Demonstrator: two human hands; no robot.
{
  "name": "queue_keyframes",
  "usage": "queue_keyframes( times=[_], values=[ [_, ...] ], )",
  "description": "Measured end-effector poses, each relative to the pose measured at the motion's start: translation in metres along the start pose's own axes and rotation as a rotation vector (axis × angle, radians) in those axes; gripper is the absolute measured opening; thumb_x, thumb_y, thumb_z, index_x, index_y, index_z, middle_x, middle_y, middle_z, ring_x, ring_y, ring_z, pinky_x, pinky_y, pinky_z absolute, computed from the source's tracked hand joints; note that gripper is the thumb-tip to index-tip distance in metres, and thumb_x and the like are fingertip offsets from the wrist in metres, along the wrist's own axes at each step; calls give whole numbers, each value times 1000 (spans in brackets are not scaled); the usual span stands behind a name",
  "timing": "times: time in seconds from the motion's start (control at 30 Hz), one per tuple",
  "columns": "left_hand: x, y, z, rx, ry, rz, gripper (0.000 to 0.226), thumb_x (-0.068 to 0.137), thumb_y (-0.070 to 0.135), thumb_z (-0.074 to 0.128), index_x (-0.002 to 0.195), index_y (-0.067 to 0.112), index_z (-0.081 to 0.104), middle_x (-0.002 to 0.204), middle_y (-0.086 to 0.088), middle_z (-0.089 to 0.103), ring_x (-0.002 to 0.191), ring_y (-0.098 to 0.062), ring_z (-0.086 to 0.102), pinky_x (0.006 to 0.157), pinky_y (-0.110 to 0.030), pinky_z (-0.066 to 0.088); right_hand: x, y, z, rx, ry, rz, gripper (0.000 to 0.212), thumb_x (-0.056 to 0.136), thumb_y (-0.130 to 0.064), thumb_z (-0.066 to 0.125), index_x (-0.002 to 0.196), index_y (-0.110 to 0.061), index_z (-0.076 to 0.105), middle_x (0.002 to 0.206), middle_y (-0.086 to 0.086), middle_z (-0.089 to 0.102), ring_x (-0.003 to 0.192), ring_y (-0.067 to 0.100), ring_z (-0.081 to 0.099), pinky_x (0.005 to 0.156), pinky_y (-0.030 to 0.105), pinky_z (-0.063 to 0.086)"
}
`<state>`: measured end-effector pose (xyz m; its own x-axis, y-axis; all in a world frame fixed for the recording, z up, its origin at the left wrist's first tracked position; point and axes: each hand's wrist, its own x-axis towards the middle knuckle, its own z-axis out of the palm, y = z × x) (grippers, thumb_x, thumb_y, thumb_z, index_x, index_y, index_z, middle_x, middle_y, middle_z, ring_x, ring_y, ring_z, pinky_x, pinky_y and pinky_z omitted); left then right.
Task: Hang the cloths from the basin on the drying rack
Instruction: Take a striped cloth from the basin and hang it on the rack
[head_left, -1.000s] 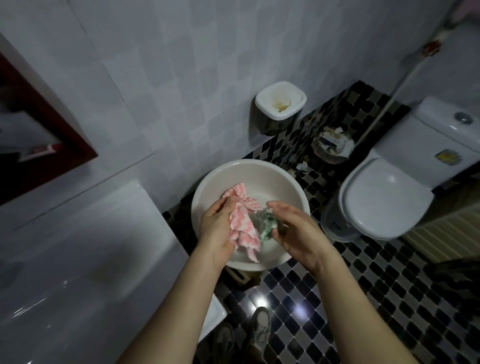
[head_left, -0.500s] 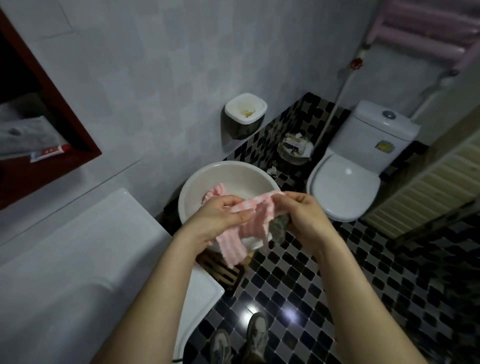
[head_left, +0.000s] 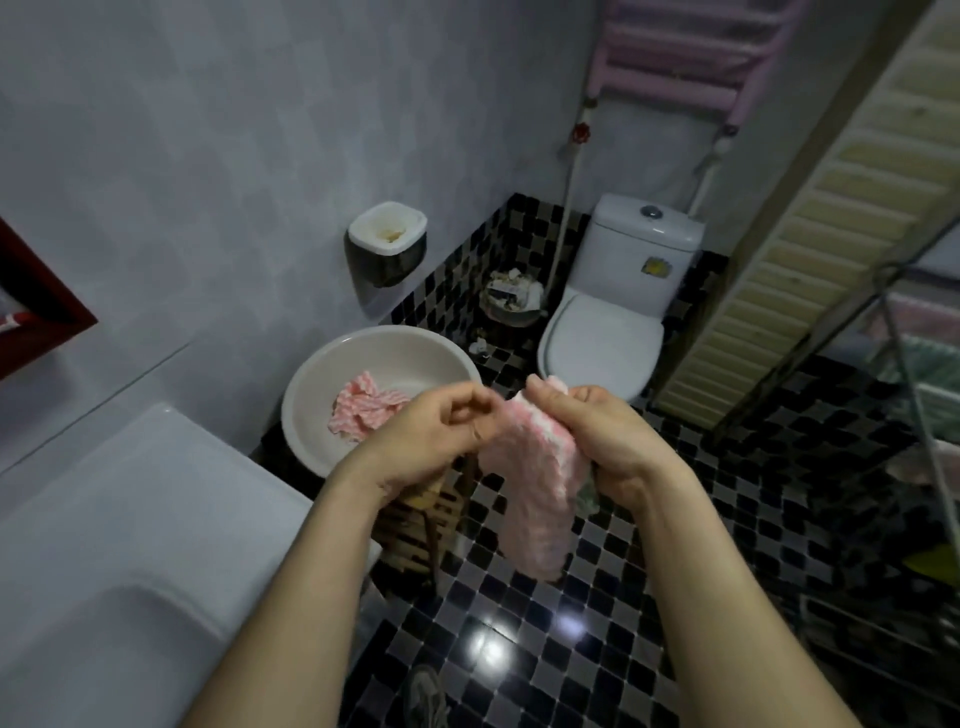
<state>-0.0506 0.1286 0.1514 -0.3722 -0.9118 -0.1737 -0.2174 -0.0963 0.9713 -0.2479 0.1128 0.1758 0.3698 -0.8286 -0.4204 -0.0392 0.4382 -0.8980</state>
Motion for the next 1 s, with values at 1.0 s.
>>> queue_keyframes(
  times=[1.0],
  values=[
    [-35,62,214,-160,47,235,23,98,28,52,77,19,53,74,-5,47,65,-17,43,60,-31,37,-299,108,-103,-93,659,-88,29,89,-33,64,96,-6,73,89,4,72,84,19,66,74,33,49]
  ],
)
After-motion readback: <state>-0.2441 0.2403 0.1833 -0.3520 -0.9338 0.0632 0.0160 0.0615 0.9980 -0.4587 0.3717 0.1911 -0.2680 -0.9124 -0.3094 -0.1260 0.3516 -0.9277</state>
